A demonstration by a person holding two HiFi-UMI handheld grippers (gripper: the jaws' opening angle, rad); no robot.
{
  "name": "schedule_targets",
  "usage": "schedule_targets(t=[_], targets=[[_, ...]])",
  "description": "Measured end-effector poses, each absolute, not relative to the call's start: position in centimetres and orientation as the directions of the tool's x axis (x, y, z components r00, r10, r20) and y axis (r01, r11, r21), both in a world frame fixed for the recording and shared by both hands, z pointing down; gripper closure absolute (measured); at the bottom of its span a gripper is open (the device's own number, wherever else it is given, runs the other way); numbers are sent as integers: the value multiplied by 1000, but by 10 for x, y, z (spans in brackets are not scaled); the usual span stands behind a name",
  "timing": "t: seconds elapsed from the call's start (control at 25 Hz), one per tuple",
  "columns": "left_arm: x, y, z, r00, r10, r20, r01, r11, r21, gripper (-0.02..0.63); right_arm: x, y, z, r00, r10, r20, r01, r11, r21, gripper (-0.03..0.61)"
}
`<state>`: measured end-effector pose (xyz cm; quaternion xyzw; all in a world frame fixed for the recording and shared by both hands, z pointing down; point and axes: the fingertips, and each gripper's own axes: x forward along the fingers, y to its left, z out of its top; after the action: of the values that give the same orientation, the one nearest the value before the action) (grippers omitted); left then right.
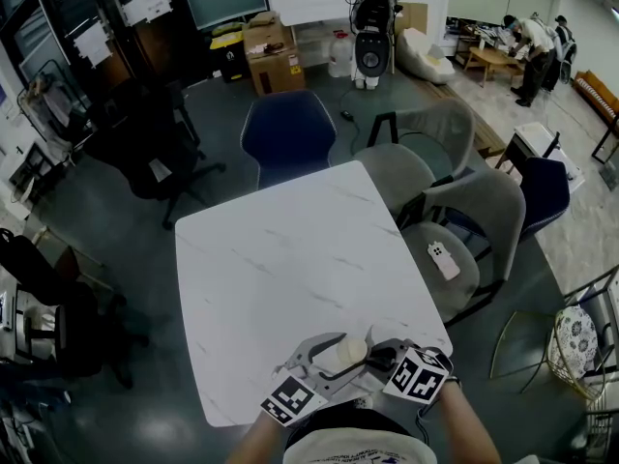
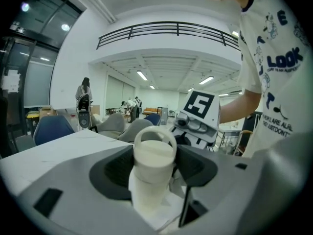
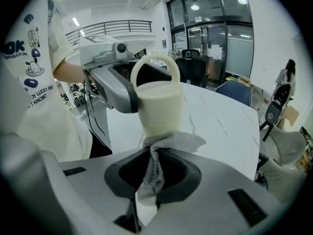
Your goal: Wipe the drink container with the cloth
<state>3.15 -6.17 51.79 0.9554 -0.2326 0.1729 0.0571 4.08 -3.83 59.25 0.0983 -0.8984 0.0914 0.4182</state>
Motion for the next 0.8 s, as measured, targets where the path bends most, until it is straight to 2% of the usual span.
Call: schedule_targets(t=[0.8], targets=[[30, -57, 518, 899, -192, 393, -217, -976, 18, 336, 40, -42, 547, -671, -141, 728, -227, 974, -20, 532]])
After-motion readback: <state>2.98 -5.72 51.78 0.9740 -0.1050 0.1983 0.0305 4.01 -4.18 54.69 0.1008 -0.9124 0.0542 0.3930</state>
